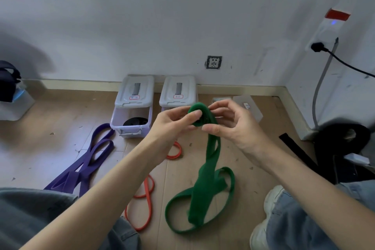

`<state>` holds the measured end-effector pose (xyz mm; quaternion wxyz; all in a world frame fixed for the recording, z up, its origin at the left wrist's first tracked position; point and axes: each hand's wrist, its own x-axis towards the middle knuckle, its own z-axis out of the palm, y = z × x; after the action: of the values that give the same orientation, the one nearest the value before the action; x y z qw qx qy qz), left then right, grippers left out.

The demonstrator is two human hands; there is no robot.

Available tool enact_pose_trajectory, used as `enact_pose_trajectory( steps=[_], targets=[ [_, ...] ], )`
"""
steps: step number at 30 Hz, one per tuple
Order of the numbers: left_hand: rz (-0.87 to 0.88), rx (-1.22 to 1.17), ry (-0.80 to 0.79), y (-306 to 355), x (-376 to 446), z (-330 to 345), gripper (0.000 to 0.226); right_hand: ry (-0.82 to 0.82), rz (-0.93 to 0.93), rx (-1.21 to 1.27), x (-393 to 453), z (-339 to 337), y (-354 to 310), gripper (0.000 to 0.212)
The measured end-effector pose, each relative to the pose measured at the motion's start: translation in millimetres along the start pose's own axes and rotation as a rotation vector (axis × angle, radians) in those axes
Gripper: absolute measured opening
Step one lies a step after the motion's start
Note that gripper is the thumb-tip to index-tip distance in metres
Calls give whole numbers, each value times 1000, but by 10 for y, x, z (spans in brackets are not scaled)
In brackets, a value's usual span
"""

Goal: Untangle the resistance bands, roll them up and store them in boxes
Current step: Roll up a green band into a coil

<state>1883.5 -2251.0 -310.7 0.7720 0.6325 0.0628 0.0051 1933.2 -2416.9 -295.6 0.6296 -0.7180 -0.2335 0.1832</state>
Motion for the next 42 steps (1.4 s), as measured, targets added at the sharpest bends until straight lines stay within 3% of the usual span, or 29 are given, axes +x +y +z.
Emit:
enact_pose_trajectory(
  steps=[3,5,8,10,13,17,21,23,26,28,31,34,42],
  targets=[
    [-23,-9,-43,-62,-19,37,44,31,-23,9,-29,80,83,48],
    [-31,61,-75,-48,-29,7,38,40,-53,-93,-30,60,81,43],
    [-9,412,-141,-4,-28,-95,33,-91,-111,-513,-30,-29,77,38],
    [-1,667,-203,19,-35,-120,36,-171,-111,-660,-44,-33,103,44],
    [-8,632,-211,108,-75,-170,32,-214,-63,-470,-52,-51,38,45],
    [13,181,-132,253,-68,-194,32,15,-57,-13,-19,-84,-111,49],
    [-15,35,-46,163,-34,-52,37,163,-136,-53,-13,52,-73,43],
    [-48,127,-82,141,-49,-51,39,147,-159,-152,-10,8,-61,33],
    [-4,603,-176,102,-36,-73,38,-45,-198,-486,-29,-65,-48,30],
    [19,695,-194,46,-36,-39,40,-135,-249,-632,-26,-60,-19,30],
    [60,577,-124,69,-56,-47,38,-101,-121,-301,-18,-87,-67,30],
    [77,338,-73,145,-49,-64,38,-8,-111,-59,31,-107,-82,44],
    [90,340,-93,208,-55,-38,37,-53,-34,-24,45,-157,-70,34]
  ],
)
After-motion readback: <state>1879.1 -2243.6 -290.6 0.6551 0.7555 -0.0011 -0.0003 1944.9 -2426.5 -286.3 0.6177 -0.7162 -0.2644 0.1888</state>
